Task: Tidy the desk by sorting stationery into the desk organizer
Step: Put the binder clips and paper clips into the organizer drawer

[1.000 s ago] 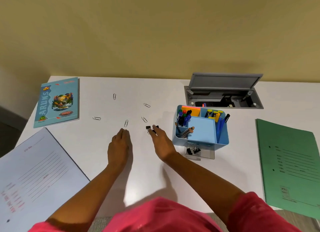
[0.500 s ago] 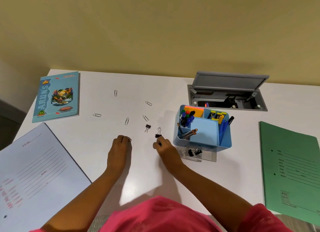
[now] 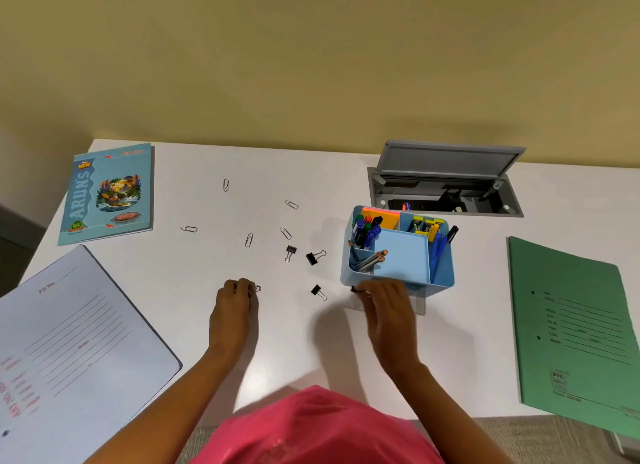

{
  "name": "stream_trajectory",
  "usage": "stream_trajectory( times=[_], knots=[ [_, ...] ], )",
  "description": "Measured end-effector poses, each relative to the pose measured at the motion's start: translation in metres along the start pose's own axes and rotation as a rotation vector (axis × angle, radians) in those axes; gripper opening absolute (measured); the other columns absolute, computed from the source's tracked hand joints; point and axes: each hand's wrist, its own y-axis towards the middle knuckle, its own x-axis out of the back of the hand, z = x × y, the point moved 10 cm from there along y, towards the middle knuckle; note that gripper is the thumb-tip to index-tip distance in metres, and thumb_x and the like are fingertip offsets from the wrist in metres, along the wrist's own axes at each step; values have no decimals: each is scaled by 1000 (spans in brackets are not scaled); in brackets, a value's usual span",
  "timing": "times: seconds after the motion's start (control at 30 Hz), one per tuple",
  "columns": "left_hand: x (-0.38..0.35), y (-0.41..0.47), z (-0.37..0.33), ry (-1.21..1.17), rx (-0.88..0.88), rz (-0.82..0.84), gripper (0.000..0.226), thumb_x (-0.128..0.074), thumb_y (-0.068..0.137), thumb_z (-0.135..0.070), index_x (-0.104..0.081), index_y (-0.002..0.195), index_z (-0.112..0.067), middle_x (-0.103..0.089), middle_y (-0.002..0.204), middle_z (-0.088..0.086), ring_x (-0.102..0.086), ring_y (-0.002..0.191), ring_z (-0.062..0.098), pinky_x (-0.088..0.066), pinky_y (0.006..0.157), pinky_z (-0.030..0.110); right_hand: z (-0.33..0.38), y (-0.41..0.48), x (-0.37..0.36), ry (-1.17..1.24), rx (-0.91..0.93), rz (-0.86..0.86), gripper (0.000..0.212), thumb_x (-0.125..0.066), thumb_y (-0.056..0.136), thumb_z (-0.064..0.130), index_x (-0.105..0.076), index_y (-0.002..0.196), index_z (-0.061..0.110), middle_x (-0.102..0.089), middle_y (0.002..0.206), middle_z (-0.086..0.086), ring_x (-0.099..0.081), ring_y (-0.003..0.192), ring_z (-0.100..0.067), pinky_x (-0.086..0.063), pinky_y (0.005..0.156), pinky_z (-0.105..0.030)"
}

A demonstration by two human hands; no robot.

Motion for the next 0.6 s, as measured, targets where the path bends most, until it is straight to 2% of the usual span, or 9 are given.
stream_trajectory(
  times=[0.17, 0.27, 0.43, 0.6],
  knots=[
    [-1, -11, -8, -20, -16, 1, 21, -55, 87, -3, -61, 107, -9, -59, 101, 10, -55, 91, 29, -49, 58, 38, -49, -18, 32, -82, -245, -153, 15, -69, 82, 2, -64, 93, 9, -62, 89, -5, -52, 94, -21, -42, 80, -20],
    [0, -16, -16, -45, -28, 5, 20, -54, 88, -6, -61, 106, -12, -59, 101, 7, -55, 92, 27, -51, 59, 40, -67, -25, 30, -72, -346, -153, 13, -69, 81, 5, -64, 93, 9, -59, 90, -5, -51, 96, -18, -46, 80, -24],
    [3, -18, -34, -29, -70, 3, 21, -54, 88, -10, -59, 108, -16, -59, 104, 2, -54, 96, 24, -47, 60, 34, -77, -26, 18, -14, -392, -115, 12, -68, 81, 2, -63, 90, 10, -55, 90, 2, -51, 94, -15, -51, 75, -29],
    [11, -16, -61, -51, -145, -10, 20, -56, 89, -12, -59, 108, -18, -60, 105, 1, -54, 97, 24, -45, 61, 32, -83, -26, 23, 17, -423, -135, 12, -65, 85, 0, -61, 89, 10, -61, 90, -1, -43, 92, -5, -45, 72, -24]
  ],
)
